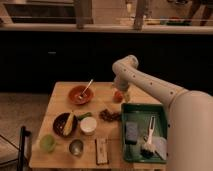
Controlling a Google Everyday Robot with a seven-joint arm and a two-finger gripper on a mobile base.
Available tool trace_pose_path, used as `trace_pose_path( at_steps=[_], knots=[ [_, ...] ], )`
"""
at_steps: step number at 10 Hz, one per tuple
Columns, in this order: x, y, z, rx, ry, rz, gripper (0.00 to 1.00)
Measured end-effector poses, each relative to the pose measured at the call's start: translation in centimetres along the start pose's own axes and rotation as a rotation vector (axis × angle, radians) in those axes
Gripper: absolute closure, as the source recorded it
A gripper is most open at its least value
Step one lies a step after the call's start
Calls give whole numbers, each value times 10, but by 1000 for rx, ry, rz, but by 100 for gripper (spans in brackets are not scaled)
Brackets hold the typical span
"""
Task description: Place apple in paper cup
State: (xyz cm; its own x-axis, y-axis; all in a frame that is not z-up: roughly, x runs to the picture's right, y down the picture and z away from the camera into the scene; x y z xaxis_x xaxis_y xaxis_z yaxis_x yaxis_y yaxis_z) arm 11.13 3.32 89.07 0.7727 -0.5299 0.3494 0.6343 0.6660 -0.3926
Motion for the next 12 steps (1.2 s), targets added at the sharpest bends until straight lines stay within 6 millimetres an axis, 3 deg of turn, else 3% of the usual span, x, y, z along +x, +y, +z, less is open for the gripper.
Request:
trace_pose_path(
  at_steps=[6, 12],
  knots=[
    [15, -18, 0, 47, 40, -96, 20],
    [30, -22, 41, 50, 26, -196, 20]
  ],
)
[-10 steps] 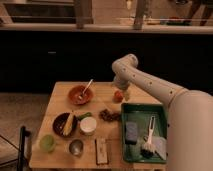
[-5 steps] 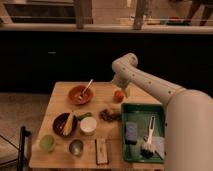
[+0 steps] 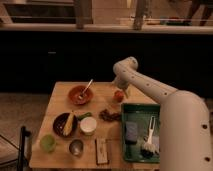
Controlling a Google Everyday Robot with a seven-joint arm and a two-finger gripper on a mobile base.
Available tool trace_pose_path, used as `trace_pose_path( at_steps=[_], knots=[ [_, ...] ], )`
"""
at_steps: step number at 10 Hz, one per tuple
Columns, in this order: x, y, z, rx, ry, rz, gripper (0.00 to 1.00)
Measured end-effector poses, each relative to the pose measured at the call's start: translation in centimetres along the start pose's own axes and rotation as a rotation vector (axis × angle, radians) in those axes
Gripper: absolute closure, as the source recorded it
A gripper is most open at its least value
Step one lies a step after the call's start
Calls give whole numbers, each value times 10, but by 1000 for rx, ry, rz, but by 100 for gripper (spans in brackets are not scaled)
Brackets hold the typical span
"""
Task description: Place apple in paper cup
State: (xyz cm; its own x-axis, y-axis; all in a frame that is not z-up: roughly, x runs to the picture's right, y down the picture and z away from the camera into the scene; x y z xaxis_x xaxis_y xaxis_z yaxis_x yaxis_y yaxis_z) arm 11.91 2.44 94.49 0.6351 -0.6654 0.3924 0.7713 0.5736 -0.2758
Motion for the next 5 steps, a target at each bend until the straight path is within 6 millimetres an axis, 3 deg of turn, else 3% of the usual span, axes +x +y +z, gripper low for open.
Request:
trace_pose_path(
  at_steps=[5],
  knots=[
    [7, -3, 25, -24, -34, -32, 21]
  ],
)
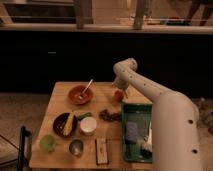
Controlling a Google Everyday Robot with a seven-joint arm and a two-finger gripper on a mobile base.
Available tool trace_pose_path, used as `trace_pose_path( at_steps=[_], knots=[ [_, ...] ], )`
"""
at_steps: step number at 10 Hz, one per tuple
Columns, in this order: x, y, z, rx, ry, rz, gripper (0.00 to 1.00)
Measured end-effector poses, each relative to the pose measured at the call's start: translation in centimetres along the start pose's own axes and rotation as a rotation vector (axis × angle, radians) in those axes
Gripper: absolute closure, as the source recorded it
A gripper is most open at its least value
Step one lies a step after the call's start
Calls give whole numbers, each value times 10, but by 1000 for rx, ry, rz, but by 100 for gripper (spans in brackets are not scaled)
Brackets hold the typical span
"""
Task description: Place apple in paper cup
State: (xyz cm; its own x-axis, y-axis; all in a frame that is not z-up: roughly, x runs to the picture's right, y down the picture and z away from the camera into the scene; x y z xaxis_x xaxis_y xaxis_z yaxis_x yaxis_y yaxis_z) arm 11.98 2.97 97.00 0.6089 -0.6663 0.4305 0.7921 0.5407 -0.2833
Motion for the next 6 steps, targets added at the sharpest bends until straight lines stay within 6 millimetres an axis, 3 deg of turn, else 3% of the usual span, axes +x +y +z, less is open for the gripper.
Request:
trace_pose_path(
  at_steps=[1, 6],
  knots=[
    [0, 0, 2, -5, -4, -4, 26],
    [-5, 6, -3, -31, -10, -17, 74]
  ],
)
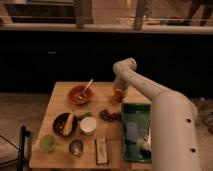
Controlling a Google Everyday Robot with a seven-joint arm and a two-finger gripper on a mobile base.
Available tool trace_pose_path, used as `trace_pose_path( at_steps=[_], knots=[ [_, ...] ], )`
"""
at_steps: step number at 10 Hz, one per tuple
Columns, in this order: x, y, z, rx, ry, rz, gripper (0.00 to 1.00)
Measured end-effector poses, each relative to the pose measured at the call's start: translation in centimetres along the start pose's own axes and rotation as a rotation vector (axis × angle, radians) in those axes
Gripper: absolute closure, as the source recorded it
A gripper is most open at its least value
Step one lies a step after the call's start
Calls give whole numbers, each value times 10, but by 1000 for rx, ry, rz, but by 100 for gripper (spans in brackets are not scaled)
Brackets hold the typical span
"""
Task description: Place apple in paper cup
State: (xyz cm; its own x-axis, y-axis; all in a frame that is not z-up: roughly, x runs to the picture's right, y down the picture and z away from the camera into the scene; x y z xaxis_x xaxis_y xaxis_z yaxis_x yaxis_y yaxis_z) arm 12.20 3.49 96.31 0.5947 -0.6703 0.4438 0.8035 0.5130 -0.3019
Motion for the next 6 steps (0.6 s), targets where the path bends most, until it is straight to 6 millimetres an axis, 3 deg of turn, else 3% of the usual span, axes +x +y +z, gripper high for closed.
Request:
trace_pose_path(
  at_steps=[2, 3, 6],
  knots=[
    [-4, 1, -5, -6, 2, 0, 95],
    [-5, 1, -11, -5, 5, 0, 100],
    [-5, 1, -31, 8, 8, 0, 100]
  ],
)
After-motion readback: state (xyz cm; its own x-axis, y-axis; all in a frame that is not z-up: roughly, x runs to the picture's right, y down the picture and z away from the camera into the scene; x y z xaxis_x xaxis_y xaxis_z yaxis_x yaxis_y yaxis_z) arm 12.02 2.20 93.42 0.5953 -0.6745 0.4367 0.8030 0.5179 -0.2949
